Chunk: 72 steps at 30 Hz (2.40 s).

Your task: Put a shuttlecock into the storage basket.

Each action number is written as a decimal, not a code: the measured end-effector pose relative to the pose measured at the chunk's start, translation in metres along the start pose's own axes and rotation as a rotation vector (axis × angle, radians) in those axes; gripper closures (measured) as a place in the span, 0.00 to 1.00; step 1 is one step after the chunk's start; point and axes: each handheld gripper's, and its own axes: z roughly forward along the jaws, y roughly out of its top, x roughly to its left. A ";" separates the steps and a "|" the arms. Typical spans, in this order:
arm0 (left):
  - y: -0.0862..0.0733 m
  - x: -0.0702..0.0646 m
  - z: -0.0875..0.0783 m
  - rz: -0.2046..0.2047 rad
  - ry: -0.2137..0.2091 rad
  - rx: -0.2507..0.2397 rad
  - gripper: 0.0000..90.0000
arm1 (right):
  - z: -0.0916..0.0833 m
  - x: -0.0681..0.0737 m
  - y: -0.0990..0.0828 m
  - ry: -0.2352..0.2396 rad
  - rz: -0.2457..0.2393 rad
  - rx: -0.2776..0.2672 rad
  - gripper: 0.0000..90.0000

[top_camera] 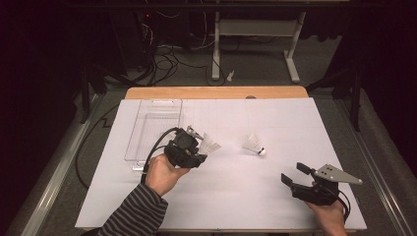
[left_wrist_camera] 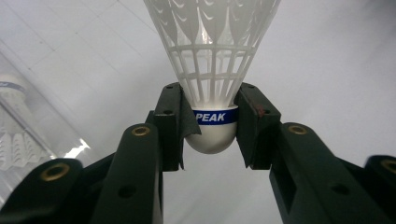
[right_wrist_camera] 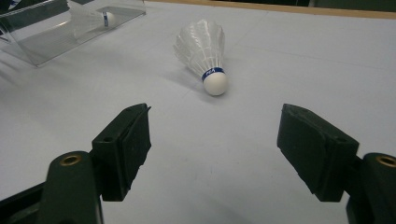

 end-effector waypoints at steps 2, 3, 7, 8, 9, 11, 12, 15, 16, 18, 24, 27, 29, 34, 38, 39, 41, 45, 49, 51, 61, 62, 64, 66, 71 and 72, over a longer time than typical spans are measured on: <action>0.003 0.003 -0.002 -0.012 0.006 -0.008 0.72 | 0.000 0.000 0.000 0.000 0.000 0.000 0.29; 0.005 0.005 -0.003 -0.016 0.010 -0.015 0.72 | 0.000 0.000 0.000 0.001 0.002 -0.001 0.29; 0.010 0.010 -0.008 -0.023 0.025 -0.031 0.72 | 0.000 0.000 0.000 0.001 0.000 0.000 0.30; 0.013 0.013 -0.010 -0.024 0.034 -0.034 0.72 | 0.000 0.000 0.000 0.001 -0.001 0.000 0.29; 0.013 0.013 -0.010 -0.024 0.034 -0.034 0.72 | 0.000 0.000 0.000 0.001 0.001 0.000 0.29; 0.016 0.017 -0.011 -0.033 0.042 -0.041 0.72 | 0.000 0.000 0.000 0.000 0.000 0.000 0.29; 0.019 0.020 -0.013 -0.043 0.047 -0.049 0.72 | -0.001 0.001 0.000 0.001 0.001 -0.001 0.30; 0.021 0.024 -0.014 -0.050 0.056 -0.056 0.72 | 0.000 0.001 0.000 0.001 0.001 -0.001 0.30; 0.023 0.028 -0.014 -0.062 0.064 -0.060 0.72 | 0.000 0.000 0.000 0.001 -0.002 -0.001 0.30; 0.026 0.032 -0.015 -0.072 0.073 -0.063 0.72 | 0.000 0.000 0.000 0.000 0.003 0.001 0.30; 0.033 0.040 -0.014 -0.090 0.094 -0.065 0.72 | 0.000 0.001 0.000 0.001 0.001 0.001 0.30; 0.036 0.045 -0.014 -0.097 0.106 -0.073 0.72 | 0.000 0.000 0.000 0.001 0.003 0.003 0.30; 0.038 0.048 -0.014 -0.106 0.111 -0.077 0.72 | 0.000 0.000 0.000 0.000 0.004 0.003 0.30; 0.043 0.056 -0.013 -0.126 0.127 -0.092 0.72 | 0.000 0.000 0.000 0.000 0.002 0.000 0.30; 0.045 0.062 -0.012 -0.136 0.136 -0.096 0.72 | 0.001 0.000 0.000 0.000 0.007 0.007 0.29; 0.046 0.064 -0.011 -0.140 0.140 -0.095 0.72 | 0.001 0.000 0.000 0.001 0.005 0.006 0.30; 0.048 0.069 -0.009 -0.149 0.151 -0.091 0.72 | 0.000 0.000 0.000 0.001 0.001 0.003 0.30; 0.049 0.074 -0.007 -0.155 0.165 -0.092 0.72 | 0.000 0.000 0.000 0.001 0.002 0.004 0.30; 0.051 0.078 -0.005 -0.161 0.173 -0.093 0.72 | 0.000 0.000 0.000 0.001 0.003 0.005 0.30; 0.052 0.080 -0.004 -0.164 0.179 -0.093 0.72 | 0.000 0.000 0.000 0.001 0.003 0.003 0.30; 0.055 0.091 -0.002 -0.185 0.209 -0.101 0.72 | 0.000 0.001 0.000 -0.001 -0.001 0.001 0.30; 0.055 0.092 -0.001 -0.188 0.214 -0.098 0.72 | 0.000 0.001 0.000 -0.001 -0.001 0.001 0.30; 0.055 0.093 0.001 -0.189 0.217 -0.092 0.72 | 0.000 0.000 0.000 -0.002 0.000 0.002 0.30; 0.055 0.093 0.002 -0.189 0.218 -0.088 0.72 | 0.001 0.001 0.000 -0.001 0.004 0.007 0.30; 0.057 0.094 0.007 -0.176 0.231 -0.079 0.72 | 0.000 0.000 0.000 0.000 0.004 0.003 0.30; 0.058 0.094 0.007 -0.174 0.233 -0.077 0.72 | 0.001 0.000 0.000 -0.001 0.007 0.005 0.30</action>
